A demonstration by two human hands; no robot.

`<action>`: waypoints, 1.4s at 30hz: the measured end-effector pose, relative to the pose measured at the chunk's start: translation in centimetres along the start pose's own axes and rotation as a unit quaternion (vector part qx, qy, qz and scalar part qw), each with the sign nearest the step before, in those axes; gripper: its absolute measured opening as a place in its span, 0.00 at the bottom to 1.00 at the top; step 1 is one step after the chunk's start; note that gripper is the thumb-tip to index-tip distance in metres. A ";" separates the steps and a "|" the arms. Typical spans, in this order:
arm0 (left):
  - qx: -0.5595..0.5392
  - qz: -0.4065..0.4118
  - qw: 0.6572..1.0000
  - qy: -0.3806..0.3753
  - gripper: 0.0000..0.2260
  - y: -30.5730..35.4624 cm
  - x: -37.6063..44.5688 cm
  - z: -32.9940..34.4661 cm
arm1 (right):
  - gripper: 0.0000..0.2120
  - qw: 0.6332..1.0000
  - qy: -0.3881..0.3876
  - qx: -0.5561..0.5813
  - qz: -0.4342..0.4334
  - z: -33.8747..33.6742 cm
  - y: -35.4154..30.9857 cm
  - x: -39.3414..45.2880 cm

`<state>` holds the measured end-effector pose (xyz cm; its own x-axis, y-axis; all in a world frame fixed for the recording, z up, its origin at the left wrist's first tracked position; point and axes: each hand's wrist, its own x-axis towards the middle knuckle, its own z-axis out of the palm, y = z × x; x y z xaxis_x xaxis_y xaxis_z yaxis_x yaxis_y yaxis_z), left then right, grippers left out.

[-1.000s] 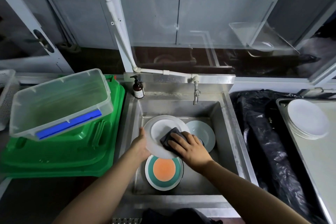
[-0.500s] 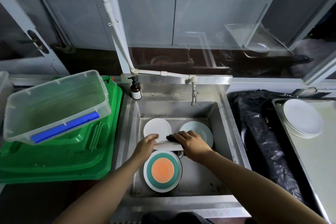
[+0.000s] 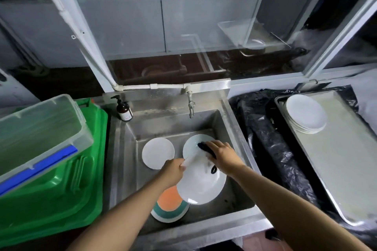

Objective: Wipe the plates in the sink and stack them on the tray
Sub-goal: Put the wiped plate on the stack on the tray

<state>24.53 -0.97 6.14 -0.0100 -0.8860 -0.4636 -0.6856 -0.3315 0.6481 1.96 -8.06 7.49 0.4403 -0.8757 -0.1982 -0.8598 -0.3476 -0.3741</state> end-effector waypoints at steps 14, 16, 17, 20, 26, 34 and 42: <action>-0.414 -0.165 0.895 0.025 0.16 22.1 9.3 8.4 | 0.24 0.998 0.036 -0.051 0.032 -9.0 20.1 -1.7; -0.420 -0.168 0.892 0.021 0.15 25.6 10.8 9.8 | 0.24 0.996 0.051 -0.057 0.044 -11.0 23.1 -1.9; -0.426 -0.168 0.889 0.019 0.16 27.5 11.4 10.4 | 0.24 0.995 0.059 -0.062 0.047 -12.0 24.5 -2.0; -0.455 -0.166 0.875 0.008 0.16 32.5 13.4 12.7 | 0.22 0.993 0.078 -0.063 0.067 -14.8 28.7 -2.6; -0.486 -0.160 0.859 0.009 0.14 39.8 17.3 17.1 | 0.21 0.985 0.116 -0.049 0.120 -18.1 34.9 -3.9; -0.505 -0.173 0.845 0.008 0.18 45.6 23.0 21.8 | 0.20 0.975 0.140 -0.008 0.175 -19.2 40.4 -4.8; -0.513 -0.198 0.835 0.020 0.18 47.7 27.1 25.2 | 0.21 0.966 0.162 0.043 0.199 -18.7 43.5 -5.2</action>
<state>-26.79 -32.66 9.26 0.1085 -0.6443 -0.7570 0.3554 -0.6861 0.6348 -42.54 -24.84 9.20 -0.0356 -0.9979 -0.0533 -0.9134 0.0541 -0.4035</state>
